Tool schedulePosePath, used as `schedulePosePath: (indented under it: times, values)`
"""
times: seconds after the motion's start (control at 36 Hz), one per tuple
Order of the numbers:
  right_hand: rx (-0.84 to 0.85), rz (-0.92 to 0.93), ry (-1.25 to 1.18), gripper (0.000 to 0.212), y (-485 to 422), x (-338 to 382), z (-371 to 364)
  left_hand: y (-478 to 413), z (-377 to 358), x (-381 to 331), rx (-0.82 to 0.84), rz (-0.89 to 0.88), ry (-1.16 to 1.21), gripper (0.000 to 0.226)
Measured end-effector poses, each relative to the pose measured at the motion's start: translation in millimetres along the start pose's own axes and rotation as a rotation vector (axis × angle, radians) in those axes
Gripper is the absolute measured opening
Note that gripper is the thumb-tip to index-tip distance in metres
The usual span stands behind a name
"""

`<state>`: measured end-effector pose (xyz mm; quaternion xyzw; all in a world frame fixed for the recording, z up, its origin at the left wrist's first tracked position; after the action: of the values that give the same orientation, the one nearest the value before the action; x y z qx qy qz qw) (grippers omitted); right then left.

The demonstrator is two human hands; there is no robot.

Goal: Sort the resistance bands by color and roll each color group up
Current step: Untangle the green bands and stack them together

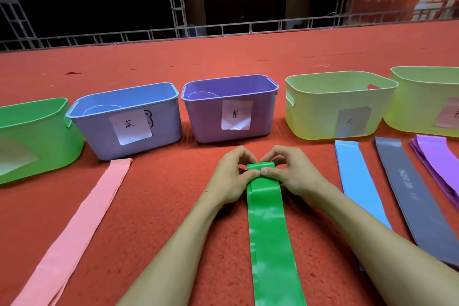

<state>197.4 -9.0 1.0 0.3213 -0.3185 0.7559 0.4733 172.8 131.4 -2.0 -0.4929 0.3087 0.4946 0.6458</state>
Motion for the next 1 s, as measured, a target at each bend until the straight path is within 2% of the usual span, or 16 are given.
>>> schedulePosePath:
  times: [0.08,0.19,0.28,0.39,0.58,0.67,0.89,1.0]
  values:
    - [-0.027,-0.016,-0.07,0.018,0.6,3.4,2.2,3.5,1.3,-3.0,-0.048,0.048,0.15,0.022]
    - [-0.034,-0.043,-0.206,0.014,0.8,12.3,9.0,9.6,-1.9,-0.7,-0.063,0.218,0.481,0.013]
    - [-0.061,-0.002,-0.142,0.021,-3.7,19.1,17.3,9.3,-5.4,-2.5,-0.059,0.285,0.687,0.008]
    - [-0.054,0.002,-0.136,0.023,-10.3,25.9,23.4,-0.3,2.4,-6.5,-0.107,0.241,0.624,0.01]
    - [-0.025,-0.094,-0.588,0.027,-22.4,40.4,28.4,-28.8,14.9,-25.1,-0.159,0.175,0.716,0.015]
    - [-0.022,-0.13,-0.697,0.018,-28.0,43.4,32.5,-38.8,17.3,-31.4,-0.137,0.144,0.742,0.021]
    - [-0.137,-0.123,-0.595,0.013,-41.2,35.3,33.7,-51.2,16.3,-33.8,-0.158,0.061,0.583,0.028]
    - [-0.233,-0.064,-0.427,0.018,-49.7,26.5,31.6,-53.1,12.8,-27.8,-0.2,0.061,0.547,0.035]
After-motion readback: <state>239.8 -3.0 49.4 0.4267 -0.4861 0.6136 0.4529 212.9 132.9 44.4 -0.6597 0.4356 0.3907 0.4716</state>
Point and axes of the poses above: each hand's wrist, its own y-axis away from the middle knuckle, its own z-axis out of the back of the hand, x = y × z, the point moved 6 cm from there along -y, towards the middle knuckle, and after that the axes turned 13 degrees about y, right-handed, at the moved point
